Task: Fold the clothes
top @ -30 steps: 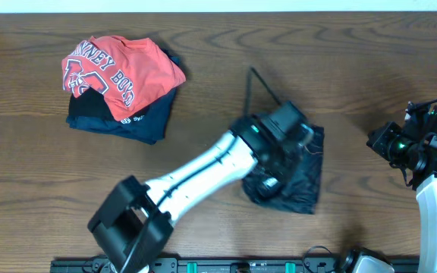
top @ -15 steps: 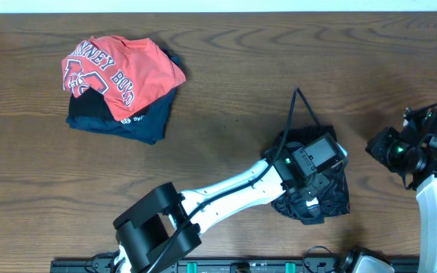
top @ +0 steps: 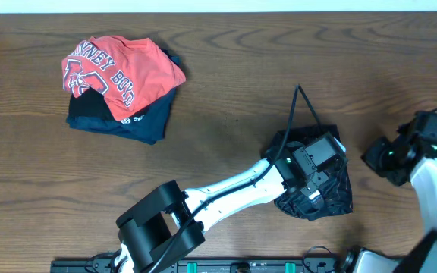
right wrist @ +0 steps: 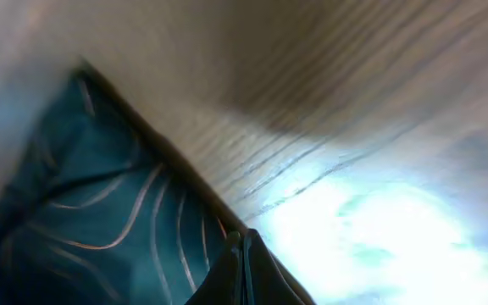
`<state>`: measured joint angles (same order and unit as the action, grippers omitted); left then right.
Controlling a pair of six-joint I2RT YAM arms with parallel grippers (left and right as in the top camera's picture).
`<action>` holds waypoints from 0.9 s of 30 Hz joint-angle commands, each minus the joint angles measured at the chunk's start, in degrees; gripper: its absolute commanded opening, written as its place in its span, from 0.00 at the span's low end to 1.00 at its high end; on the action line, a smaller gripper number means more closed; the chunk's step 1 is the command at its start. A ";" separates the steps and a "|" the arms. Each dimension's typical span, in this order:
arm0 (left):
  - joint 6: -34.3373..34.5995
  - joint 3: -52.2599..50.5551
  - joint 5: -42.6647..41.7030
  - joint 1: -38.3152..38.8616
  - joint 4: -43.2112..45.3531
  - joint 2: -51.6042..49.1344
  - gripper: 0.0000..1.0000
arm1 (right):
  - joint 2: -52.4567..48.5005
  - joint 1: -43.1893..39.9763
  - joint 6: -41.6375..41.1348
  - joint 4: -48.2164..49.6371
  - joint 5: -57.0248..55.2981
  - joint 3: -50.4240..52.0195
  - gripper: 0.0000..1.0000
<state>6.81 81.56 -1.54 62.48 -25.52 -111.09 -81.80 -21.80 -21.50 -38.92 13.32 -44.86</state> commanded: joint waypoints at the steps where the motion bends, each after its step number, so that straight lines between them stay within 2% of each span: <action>1: -2.49 0.22 4.42 -0.37 -2.23 -0.31 0.06 | -3.21 -0.07 6.88 2.93 11.23 1.86 0.01; 6: -2.49 0.24 8.48 -2.38 -7.80 1.88 0.06 | -5.60 0.15 7.23 3.34 11.43 2.32 0.01; 14: -2.73 0.24 8.48 -7.15 -9.42 8.07 0.06 | -7.39 3.61 4.68 9.64 12.68 7.98 0.01; 23: -3.54 0.22 8.68 -12.26 -19.28 11.21 0.06 | -7.34 6.69 3.26 14.21 12.02 9.70 0.01; 27: -3.56 0.31 8.68 -13.29 -20.44 11.80 0.06 | -7.34 6.73 3.28 14.51 12.04 9.68 0.01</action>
<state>4.03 81.56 6.07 49.82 -45.76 -100.14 -88.60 -15.46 -17.56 -24.47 26.09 -35.92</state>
